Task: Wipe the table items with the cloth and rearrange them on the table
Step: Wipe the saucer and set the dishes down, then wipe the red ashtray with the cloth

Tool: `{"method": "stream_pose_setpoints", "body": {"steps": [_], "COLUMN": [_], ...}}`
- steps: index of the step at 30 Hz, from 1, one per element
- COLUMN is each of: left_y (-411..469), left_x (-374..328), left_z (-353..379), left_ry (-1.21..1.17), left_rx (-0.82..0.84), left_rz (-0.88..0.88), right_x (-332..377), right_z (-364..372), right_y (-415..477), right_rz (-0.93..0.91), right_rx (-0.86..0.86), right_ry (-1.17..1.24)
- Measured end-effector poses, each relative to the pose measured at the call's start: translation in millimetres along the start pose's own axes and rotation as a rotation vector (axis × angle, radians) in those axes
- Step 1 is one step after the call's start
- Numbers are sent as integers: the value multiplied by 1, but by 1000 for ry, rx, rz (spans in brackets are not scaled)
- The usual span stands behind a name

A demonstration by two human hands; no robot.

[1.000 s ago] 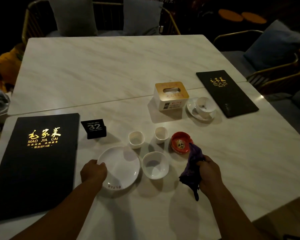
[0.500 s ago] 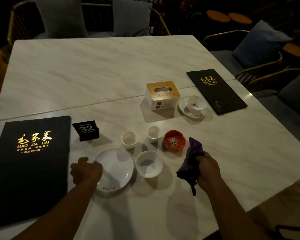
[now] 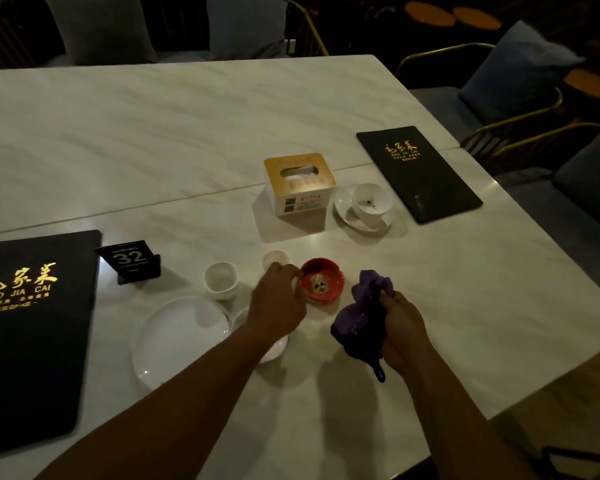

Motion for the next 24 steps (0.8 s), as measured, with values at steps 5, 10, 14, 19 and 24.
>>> {"method": "stream_pose_setpoints", "body": {"steps": [5, 10, 14, 19, 24], "left_y": [28, 51, 66, 78, 79], "left_x": [-42, -49, -50, -48, -49], "left_z": [60, 96, 108, 115, 116], "left_ry": [323, 642, 704, 738, 470], "left_rx": [270, 444, 510, 505, 468], "left_rz": [186, 130, 22, 23, -34], "right_x": [24, 43, 57, 72, 71], "right_z": [-28, -50, -60, -68, -66], "right_y": [52, 96, 123, 143, 154], "right_rz": [88, 240, 242, 226, 181], "right_rx": [65, 170, 275, 327, 351], "right_ry": [-96, -130, -233, -305, -445]}}
Point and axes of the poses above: each hand's wrist, its own y-axis towards the middle knuckle, its own z-axis out of the palm, x = y × z, the point moved 4 cm from there along y, towards the middle knuckle, and after that the axes turned 4 degrees about -x, right-handed, at the moved point
